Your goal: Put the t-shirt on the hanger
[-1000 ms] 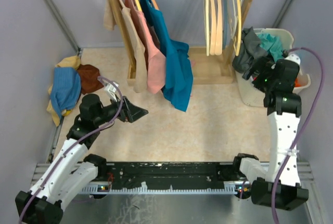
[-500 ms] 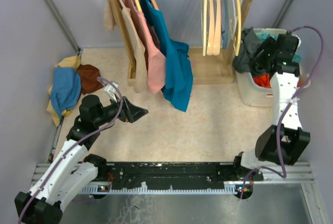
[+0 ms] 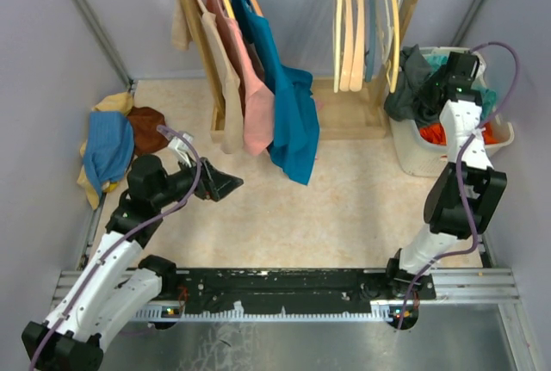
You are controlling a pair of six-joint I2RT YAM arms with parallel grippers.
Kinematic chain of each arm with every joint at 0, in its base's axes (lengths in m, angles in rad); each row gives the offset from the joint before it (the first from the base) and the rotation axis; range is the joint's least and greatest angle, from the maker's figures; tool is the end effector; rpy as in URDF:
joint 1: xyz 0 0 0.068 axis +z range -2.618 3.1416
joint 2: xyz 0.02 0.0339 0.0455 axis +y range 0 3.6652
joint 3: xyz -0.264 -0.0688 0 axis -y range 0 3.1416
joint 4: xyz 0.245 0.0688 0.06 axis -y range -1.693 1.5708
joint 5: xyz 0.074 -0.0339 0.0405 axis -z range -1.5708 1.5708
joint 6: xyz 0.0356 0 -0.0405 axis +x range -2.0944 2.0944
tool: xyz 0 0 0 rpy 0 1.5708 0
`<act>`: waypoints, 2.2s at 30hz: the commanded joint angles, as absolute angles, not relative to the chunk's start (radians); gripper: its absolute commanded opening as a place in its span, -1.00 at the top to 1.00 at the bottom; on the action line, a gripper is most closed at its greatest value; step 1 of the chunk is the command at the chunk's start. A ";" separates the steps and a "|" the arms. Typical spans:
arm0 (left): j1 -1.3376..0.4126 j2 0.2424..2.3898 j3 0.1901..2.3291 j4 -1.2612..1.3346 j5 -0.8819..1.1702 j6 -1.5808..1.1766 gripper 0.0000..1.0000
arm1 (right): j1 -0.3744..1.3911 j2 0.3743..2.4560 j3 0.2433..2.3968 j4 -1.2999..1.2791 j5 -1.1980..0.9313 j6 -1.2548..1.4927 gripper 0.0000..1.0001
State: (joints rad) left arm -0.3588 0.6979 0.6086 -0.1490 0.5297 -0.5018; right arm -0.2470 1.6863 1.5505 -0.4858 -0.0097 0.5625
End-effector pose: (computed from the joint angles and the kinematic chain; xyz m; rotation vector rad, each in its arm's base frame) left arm 0.1518 -0.0761 0.2963 0.2642 1.8945 -1.0746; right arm 0.3786 -0.0951 0.3382 0.8608 2.0231 0.1880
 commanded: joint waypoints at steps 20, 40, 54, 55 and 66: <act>-0.365 0.649 0.815 -0.317 0.476 -0.443 -0.99 | -0.252 1.146 1.672 -0.525 -0.098 0.559 1.00; -0.365 0.572 0.890 -0.432 0.452 -0.427 -0.99 | -0.252 1.094 2.240 -0.905 -0.420 0.578 1.00; -0.364 0.564 0.901 -0.445 0.454 -0.433 -0.99 | -0.252 0.954 1.764 -0.300 -0.858 1.018 1.00; -0.365 0.564 0.899 -0.445 0.458 -0.433 -0.99 | -0.252 0.936 1.721 -0.293 -0.864 1.016 1.00; -0.365 0.584 0.870 -0.445 0.491 -0.441 -0.99 | -0.205 0.684 1.101 -0.276 -0.842 0.958 1.00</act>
State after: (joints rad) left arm -0.3588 0.5797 0.8719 -0.4503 0.4671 -0.4442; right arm -0.2401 0.7563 1.2144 -0.3374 -0.8391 0.9798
